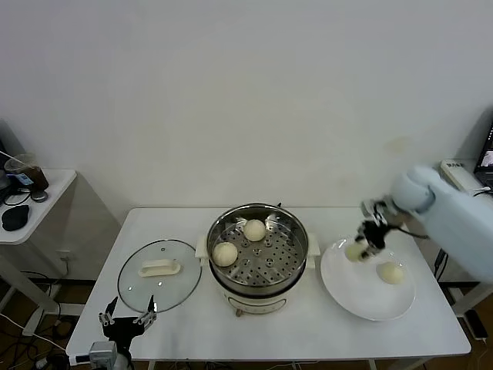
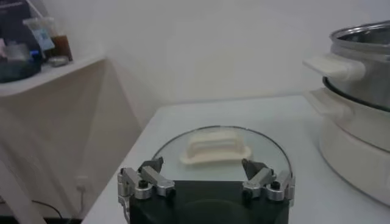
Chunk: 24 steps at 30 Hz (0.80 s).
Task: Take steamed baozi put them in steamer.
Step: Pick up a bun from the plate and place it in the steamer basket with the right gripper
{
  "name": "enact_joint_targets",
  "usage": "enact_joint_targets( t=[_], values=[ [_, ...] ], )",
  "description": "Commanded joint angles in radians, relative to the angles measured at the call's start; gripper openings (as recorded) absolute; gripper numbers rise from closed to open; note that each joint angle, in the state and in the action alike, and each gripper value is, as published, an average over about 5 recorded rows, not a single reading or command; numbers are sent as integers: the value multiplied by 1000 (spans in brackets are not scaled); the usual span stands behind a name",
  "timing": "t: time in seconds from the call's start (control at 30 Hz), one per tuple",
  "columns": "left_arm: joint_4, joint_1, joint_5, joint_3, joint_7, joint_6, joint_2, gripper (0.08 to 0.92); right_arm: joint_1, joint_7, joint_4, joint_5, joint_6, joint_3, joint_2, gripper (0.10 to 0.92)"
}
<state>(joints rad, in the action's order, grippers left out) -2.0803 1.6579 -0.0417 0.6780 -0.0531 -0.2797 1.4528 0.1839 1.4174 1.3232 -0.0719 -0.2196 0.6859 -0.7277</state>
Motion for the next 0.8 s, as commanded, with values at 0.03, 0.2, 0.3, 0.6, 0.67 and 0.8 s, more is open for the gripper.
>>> enact_joint_targets(
  t=[0.03, 0.2, 0.3, 0.6, 0.67, 0.8],
  values=[
    [-14, 1, 31, 0, -6, 10, 2, 823, 391, -6, -56, 298, 263, 254, -178, 441],
    [-26, 7, 31, -1, -6, 10, 6, 823, 432, -87, -65, 317, 604, 349, -280, 441],
    [-27, 8, 30, -3, -8, 10, 9, 823, 430, -100, -13, 199, 710, 358, -330, 442],
    [-43, 0, 22, -29, 1, 2, 30, 823, 373, -109, 74, -57, 846, 465, -449, 441],
    [-41, 2, 19, -30, 0, 2, 31, 823, 348, -111, 64, -90, 858, 468, -475, 441],
    [-42, 8, 11, -27, -2, 3, 26, 823, 319, -106, 59, -116, 856, 483, -513, 441]
  ],
)
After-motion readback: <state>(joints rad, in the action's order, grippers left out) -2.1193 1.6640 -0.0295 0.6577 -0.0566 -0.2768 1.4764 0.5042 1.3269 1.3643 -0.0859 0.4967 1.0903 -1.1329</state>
